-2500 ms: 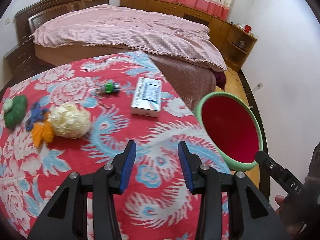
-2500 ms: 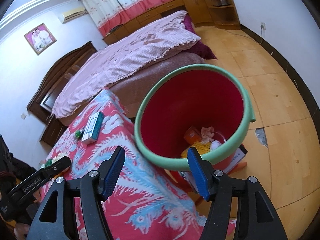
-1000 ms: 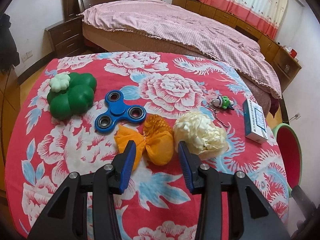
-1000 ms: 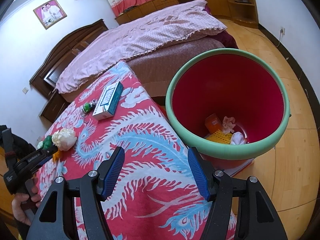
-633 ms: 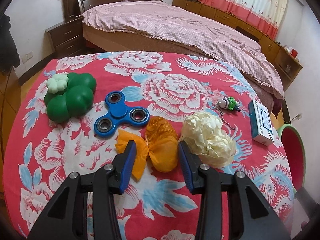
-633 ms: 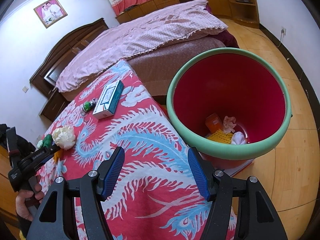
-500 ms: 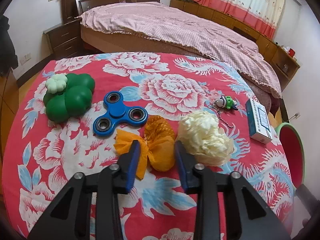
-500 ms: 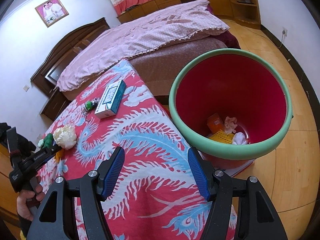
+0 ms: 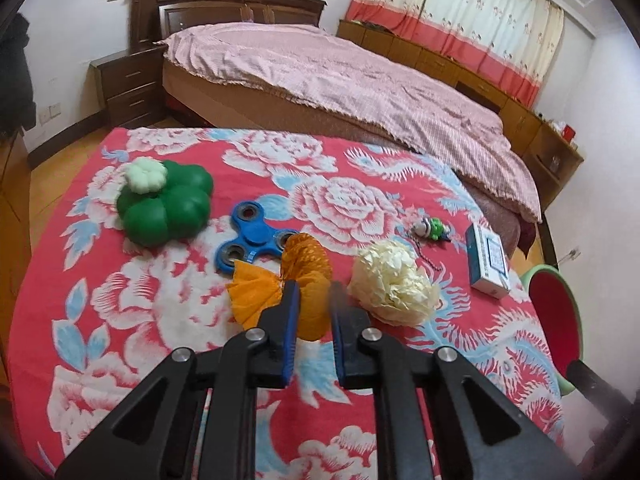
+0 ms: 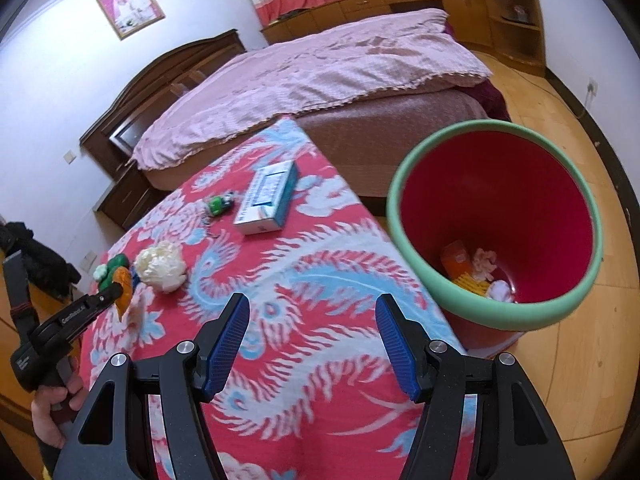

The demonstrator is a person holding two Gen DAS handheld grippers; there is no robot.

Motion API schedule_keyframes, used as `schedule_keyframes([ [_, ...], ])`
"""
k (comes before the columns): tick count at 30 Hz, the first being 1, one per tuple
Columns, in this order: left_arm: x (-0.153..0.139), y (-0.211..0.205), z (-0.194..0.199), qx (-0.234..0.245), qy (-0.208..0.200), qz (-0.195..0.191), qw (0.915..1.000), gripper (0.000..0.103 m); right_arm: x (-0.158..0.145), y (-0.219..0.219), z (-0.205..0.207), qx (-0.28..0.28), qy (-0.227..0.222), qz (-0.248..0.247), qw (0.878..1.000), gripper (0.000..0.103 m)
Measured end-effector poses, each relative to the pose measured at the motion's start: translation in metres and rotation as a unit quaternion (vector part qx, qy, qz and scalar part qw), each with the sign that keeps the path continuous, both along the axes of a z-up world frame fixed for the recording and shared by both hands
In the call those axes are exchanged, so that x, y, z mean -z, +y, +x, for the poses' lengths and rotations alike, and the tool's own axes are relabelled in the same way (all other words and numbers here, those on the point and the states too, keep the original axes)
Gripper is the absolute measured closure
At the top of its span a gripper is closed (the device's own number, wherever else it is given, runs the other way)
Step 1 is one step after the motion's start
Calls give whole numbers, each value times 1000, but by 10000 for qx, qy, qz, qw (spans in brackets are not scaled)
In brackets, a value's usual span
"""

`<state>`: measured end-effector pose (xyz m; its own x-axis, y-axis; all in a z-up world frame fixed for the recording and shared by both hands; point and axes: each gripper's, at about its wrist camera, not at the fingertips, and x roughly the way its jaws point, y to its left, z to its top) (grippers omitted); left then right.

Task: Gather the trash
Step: 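Close the left tool on the orange bow while the right tool grasps the cream bag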

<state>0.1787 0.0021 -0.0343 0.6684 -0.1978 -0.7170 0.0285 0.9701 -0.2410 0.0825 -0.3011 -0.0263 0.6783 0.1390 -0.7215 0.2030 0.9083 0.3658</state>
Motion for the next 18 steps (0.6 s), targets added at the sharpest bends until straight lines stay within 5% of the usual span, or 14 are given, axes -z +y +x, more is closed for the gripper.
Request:
schedule_keyframes([
  [18,10,57,-10,-629,-83,-231,9977,89,-5,100,65,-988,-24,-296,9947,36],
])
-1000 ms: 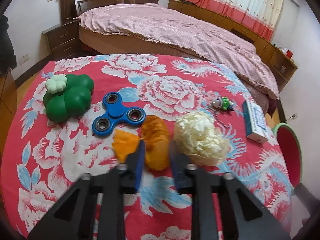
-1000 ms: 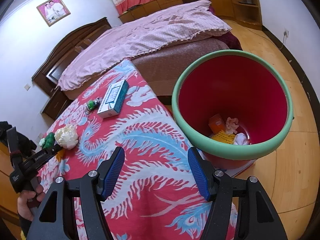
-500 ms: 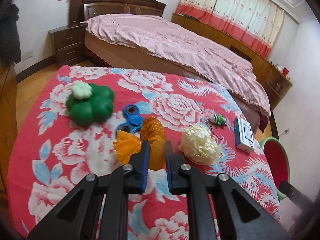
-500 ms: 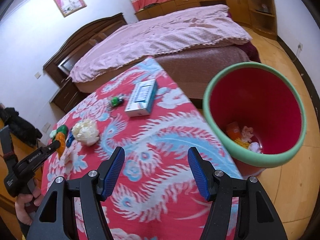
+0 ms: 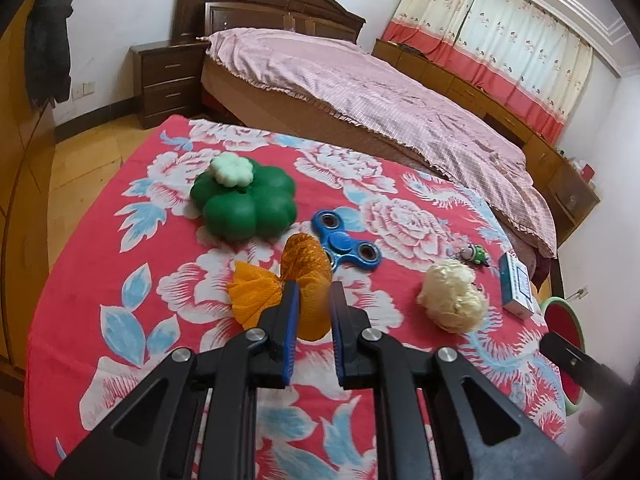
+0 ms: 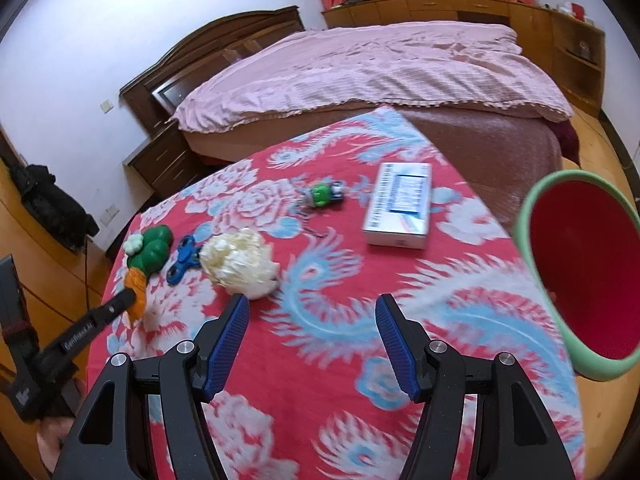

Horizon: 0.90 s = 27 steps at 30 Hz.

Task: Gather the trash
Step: 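Close the left tool on the orange bow while the right tool grasps the cream bag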

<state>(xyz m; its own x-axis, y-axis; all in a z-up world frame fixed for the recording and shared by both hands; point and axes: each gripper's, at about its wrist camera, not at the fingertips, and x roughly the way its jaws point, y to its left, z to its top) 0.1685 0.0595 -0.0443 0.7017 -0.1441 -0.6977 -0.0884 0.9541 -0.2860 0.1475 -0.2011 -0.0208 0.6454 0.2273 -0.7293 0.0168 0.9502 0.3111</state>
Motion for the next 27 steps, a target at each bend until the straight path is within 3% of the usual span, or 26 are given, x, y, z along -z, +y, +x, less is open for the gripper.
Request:
schedule_keyframes([
  [11,15,10,-2,282,46,-487,9984,89,23,57,42,-288,231,-170,9992,36],
  [20,20,22,-5,310,-59,-774,9965,89,41,72,56,19,287,-451,9986,36],
  [21,20,23,-5,320,-62,-812,9962,89,41,73,57,31,275,-453,9986,38],
  [24,20,24,-5,350,-84,-846,9958,89,43,73,59,118,232,-493,9984,62],
  [27,20,23,-5,390,-93,-860,9955,89,43,73,57,130,208,-483,9985,67],
])
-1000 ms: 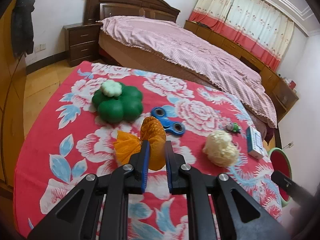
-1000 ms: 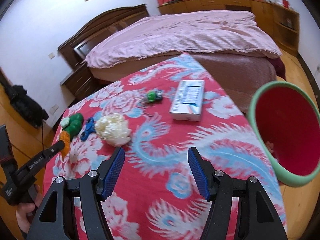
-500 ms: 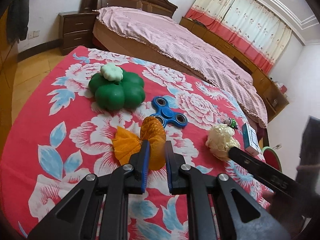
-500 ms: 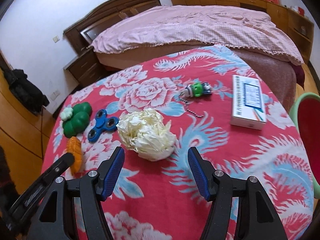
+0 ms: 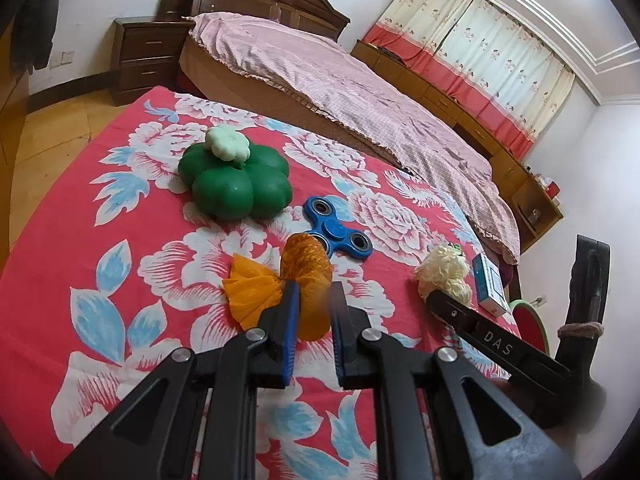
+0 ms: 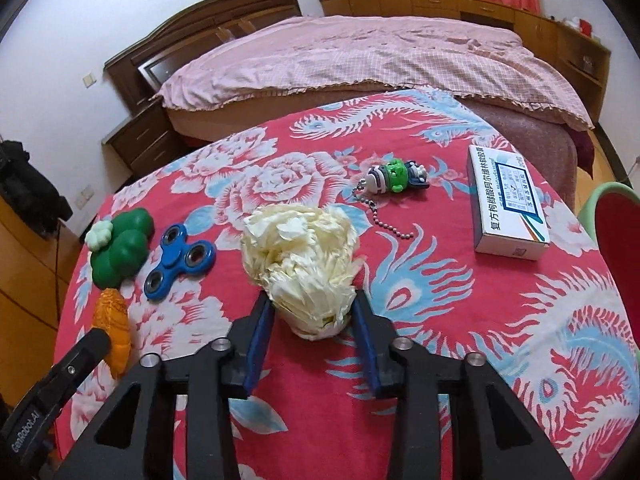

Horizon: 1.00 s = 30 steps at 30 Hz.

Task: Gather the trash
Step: 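Close the left tool on the orange bow while the right tool grasps the cream bag, then carry the orange bow and cream bag over the red bucket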

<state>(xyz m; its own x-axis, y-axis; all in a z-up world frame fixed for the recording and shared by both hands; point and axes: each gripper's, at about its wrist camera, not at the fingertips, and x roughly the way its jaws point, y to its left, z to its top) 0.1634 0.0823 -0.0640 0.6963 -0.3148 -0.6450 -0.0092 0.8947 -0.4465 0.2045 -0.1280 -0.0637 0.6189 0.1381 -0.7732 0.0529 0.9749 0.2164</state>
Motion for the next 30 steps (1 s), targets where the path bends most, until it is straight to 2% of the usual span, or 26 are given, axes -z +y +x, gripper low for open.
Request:
schedule_keyframes([
  [7,-1,-3,0,25,-17,-1,10000,89,-8,-6,-14,-22,-53,100,9999,71],
  [13,-7,-3,-5,-101,-87,112,9998,89,-26,-18,-37,-71,-217,179,9996,71],
  [21,-28,-15,-18,-69,-223,188,9996,89,-50,-50,-78,53,-467,413,9980,71],
  [30,-57,-51,-34,223,-464,308,9982,89,-70,-94,-116,358,-781,660,9941,71],
])
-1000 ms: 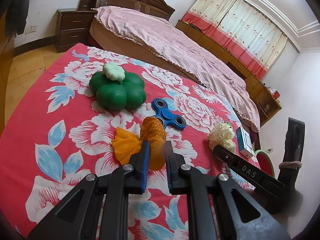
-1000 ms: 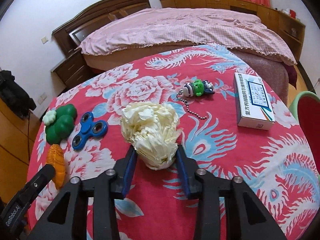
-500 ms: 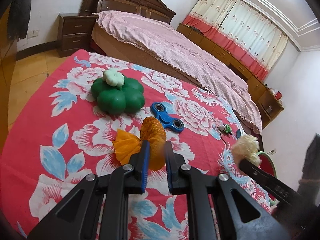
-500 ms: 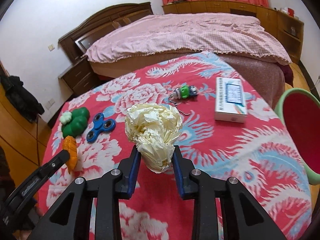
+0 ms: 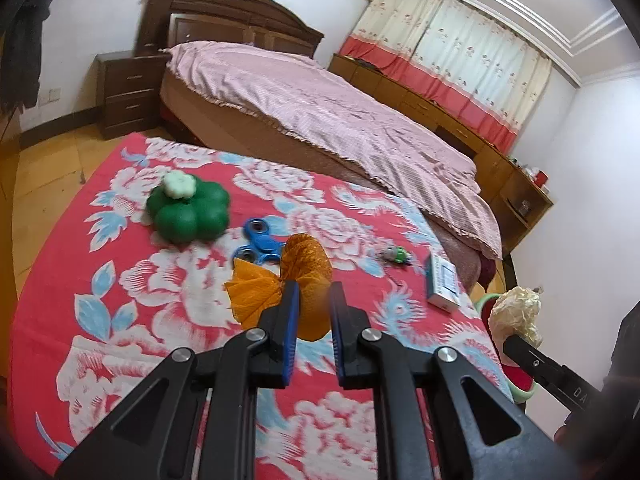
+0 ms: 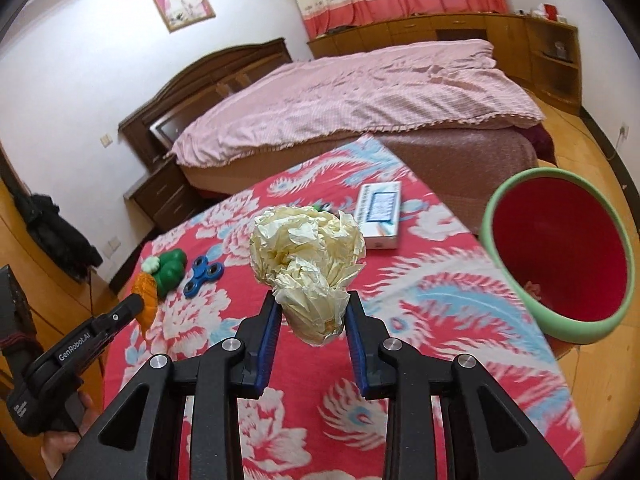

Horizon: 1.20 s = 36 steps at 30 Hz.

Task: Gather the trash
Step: 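Carry the orange bow and cream bag over the red bucket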

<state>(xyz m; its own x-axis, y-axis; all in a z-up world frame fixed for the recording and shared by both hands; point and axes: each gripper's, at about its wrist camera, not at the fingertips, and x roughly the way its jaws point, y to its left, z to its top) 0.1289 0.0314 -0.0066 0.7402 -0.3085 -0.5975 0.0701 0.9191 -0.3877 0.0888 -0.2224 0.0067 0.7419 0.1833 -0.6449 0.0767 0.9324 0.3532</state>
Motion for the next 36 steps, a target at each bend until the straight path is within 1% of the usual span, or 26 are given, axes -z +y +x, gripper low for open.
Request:
schedule_keyframes([
  [7,-16,-32,-9,281,-73,26,9996,89,-7,-35,-21,250,-180,239,9992,71],
  [10,-20,-47,-10,449,-67,-18,9990,89,-9,-51,-29,381,-254,339,9984,71],
  [19,-33,-104,-13,970,-120,72,9952,89,-5,-100,-52,825,-370,642,9938,71],
  [23,-38,-127,-13,1203,-128,92,9926,89,-2,-116,-62,1018,-385,738,9913,71],
  [26,-39,-148,-10,1360,-114,245,9903,89,1,-131,-66,1184,-384,811,9889,71],
  [31,-36,-177,-7,1662,-63,344,9855,89,9,-153,-71,1484,-306,866,9847,71],
  [36,-31,-204,0,1918,28,364,9808,89,17,-168,-76,1702,-235,860,9814,71],
])
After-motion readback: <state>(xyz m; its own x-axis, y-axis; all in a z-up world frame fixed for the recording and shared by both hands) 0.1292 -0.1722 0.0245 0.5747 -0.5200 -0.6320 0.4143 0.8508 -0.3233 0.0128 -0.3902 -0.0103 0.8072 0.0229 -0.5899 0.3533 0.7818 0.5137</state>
